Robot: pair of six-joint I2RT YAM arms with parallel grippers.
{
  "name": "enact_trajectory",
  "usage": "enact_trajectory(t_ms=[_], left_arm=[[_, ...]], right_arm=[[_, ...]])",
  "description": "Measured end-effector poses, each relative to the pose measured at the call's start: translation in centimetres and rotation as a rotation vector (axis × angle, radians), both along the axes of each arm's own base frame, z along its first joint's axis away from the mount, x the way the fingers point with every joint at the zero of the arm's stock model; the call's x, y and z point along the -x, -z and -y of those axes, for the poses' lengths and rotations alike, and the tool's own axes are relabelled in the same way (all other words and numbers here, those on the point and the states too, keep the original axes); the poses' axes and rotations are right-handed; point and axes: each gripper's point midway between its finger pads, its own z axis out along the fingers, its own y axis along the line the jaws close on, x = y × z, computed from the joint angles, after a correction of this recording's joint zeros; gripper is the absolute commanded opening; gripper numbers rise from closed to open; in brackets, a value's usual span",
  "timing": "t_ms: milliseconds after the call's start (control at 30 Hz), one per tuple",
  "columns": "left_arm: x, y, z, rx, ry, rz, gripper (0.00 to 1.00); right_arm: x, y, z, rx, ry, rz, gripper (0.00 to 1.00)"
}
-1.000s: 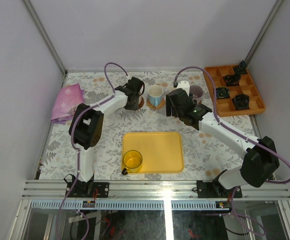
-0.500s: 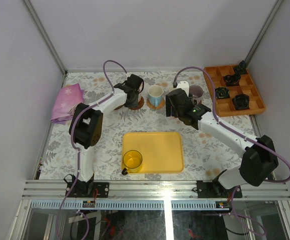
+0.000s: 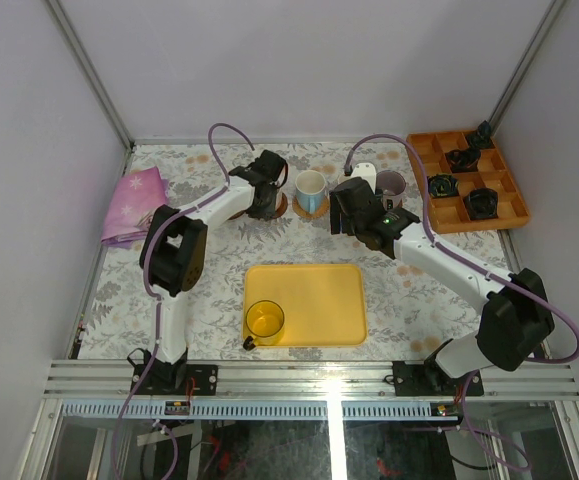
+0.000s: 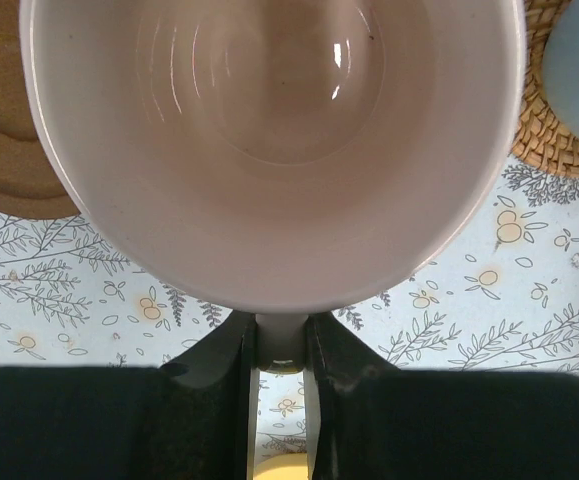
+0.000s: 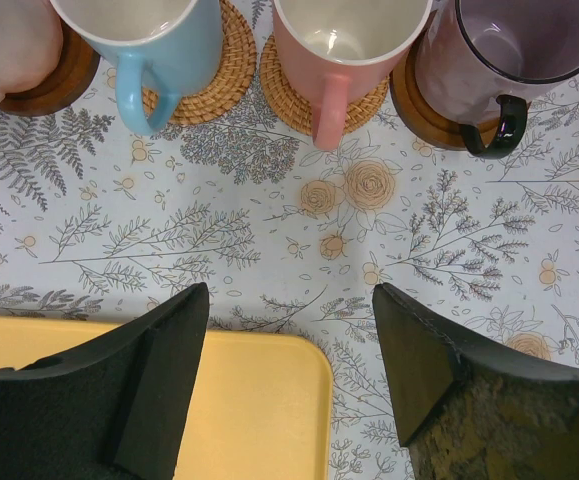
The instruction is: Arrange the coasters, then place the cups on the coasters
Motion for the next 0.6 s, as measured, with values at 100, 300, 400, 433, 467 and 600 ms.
enact_trajectory(t_ms=[100,300,400,433,467,600], left_arm=[[0.2,-0.1,0.0,0.001,0.003,-0.011,0.00],[0.6,-0.1,0.1,0.000,0.008,-0.025,0.08],[0.7,-0.2,0.3,0.000,0.012,-0.031,0.36],[0.6,-0.3,0.4,0.003,0.010,-0.028,0.42],[0.4,-0.5,0.4,0.005,0.012,-0.021,0.47],[-0.4,-1.4,0.9,0.020,0.007,0.007,0.55]], right_arm=[[0.0,0.0,0.0,-0.001,0.000,0.000,0.74],[-0.1,0.0,-0.1,-0.003,-0.001,0.001,0.74],[-0.1,0.1,-0.2,-0.006,-0.005,-0.002,0.74],[-0.1,0.1,-0.2,-0.006,-0.006,-0.002,0.74],[-0.1,0.1,-0.2,-0.006,-0.006,-0.002,0.74],[-0.1,0.1,-0.2,-0.006,-0.006,-0.002,0.75]])
